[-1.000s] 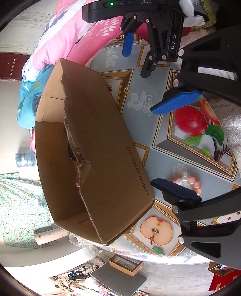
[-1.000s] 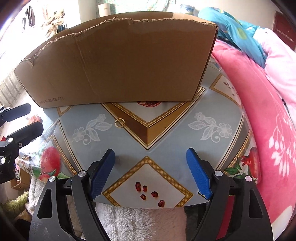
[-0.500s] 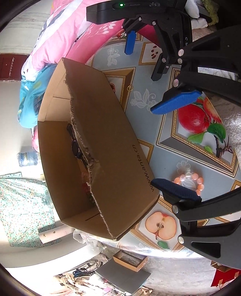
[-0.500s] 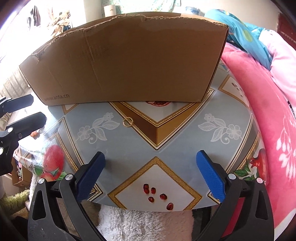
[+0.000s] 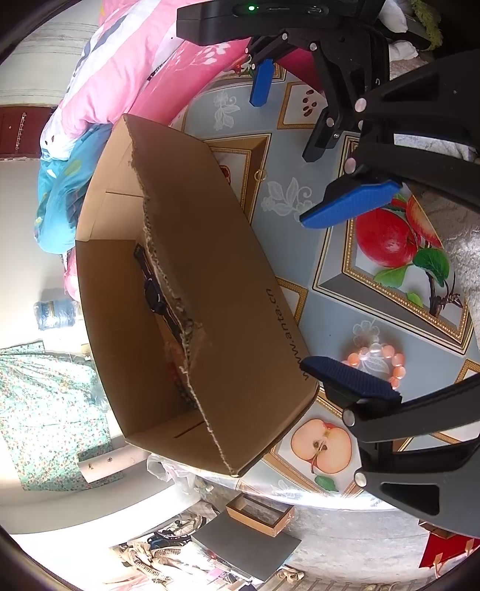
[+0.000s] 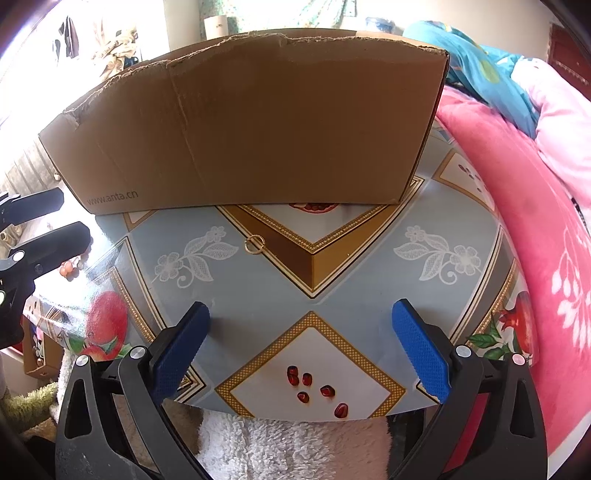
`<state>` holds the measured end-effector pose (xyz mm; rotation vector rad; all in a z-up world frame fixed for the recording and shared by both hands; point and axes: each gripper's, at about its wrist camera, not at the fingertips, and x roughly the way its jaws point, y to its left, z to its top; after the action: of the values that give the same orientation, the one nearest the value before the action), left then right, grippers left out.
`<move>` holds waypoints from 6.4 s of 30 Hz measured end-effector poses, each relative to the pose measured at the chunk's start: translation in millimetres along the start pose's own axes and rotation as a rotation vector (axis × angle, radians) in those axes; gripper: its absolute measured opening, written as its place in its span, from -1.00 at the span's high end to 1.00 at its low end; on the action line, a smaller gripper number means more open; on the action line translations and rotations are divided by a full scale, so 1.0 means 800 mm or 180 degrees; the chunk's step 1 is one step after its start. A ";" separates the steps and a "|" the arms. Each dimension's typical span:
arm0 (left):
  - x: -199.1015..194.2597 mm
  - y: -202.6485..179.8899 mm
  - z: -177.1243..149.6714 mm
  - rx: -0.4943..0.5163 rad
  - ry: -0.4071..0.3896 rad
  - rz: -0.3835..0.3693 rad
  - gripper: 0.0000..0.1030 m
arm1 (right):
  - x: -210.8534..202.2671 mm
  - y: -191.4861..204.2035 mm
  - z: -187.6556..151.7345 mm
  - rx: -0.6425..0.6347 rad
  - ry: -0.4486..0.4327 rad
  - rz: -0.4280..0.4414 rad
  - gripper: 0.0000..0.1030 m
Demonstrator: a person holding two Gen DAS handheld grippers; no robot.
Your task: Organize jewelry
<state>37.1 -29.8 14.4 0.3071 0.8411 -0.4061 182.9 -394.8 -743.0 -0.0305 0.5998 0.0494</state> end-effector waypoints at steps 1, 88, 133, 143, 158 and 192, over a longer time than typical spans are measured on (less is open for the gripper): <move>0.000 0.000 0.000 -0.0004 0.0001 0.0006 -0.35 | -0.001 0.001 0.000 0.0001 0.0000 -0.0001 -0.84; 0.020 0.037 -0.027 -0.0179 -0.0080 -0.0267 -0.35 | 0.015 0.000 0.060 -0.0114 -0.0301 0.0247 0.81; 0.037 0.080 -0.052 -0.0515 0.0177 -0.0134 0.82 | -0.010 -0.011 0.044 -0.0003 -0.0483 0.0228 0.81; 0.000 0.097 -0.049 -0.0692 -0.0133 -0.0239 0.83 | -0.038 -0.006 0.036 0.0003 -0.0627 0.0191 0.81; -0.119 0.124 -0.005 -0.0958 -0.1041 -0.1108 0.83 | -0.104 -0.008 0.041 0.0037 -0.1004 0.0353 0.81; 0.000 0.115 0.158 -0.0836 -0.0534 -0.1120 0.83 | -0.002 -0.059 0.281 -0.0563 -0.0152 0.0815 0.76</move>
<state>162.8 -1.5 103.4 -0.1209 0.7731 -0.6325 311.2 -432.0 -555.8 -0.1235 0.5477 0.3507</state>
